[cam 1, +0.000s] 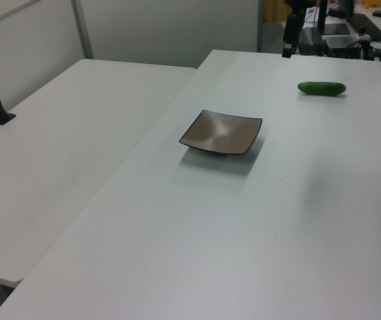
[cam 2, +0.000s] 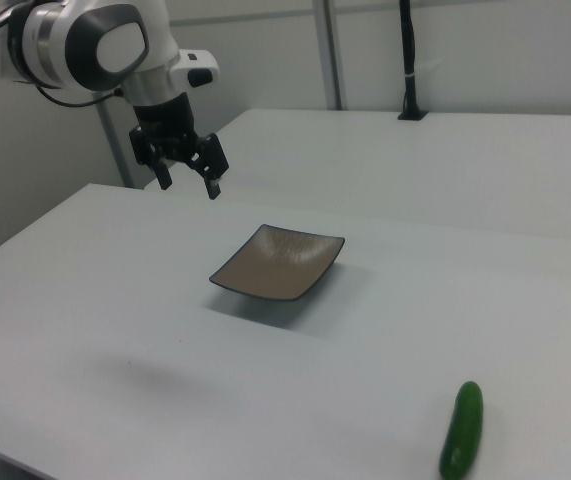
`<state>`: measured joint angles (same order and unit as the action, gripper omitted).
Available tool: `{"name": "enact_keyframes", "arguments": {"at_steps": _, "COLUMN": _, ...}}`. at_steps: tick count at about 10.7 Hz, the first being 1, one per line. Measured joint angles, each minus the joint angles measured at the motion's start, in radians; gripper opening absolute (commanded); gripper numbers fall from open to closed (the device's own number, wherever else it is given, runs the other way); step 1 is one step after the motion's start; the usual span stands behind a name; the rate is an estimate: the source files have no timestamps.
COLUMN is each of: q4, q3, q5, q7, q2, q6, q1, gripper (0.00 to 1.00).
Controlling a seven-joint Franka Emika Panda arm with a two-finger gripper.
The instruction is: Cucumber placed on a ceramic plate
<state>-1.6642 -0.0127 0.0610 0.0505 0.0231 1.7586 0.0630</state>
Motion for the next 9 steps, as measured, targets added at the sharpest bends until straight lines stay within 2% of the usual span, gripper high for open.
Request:
{"name": "enact_keyframes", "arguments": {"at_steps": 3, "q4": -0.002, "q3": 0.0, "q5": 0.0, "q7": 0.047, "q2": 0.0, "q6": -0.025, "q1": 0.0, "gripper": 1.0}}
{"name": "enact_keyframes", "arguments": {"at_steps": 5, "q4": -0.003, "q3": 0.002, "q5": 0.0, "q7": 0.22, "q2": 0.0, "q6": -0.091, "q1": -0.014, "gripper": 1.0}}
{"name": "enact_keyframes", "arguments": {"at_steps": 6, "q4": -0.004, "q3": 0.004, "q5": 0.0, "q7": 0.271, "q2": 0.0, "q6": -0.11, "q1": -0.029, "gripper": 1.0}}
{"name": "enact_keyframes", "arguments": {"at_steps": 9, "q4": -0.008, "q3": 0.014, "q5": 0.0, "q7": 0.309, "q2": -0.001, "q6": -0.113, "q1": -0.094, "gripper": 1.0}}
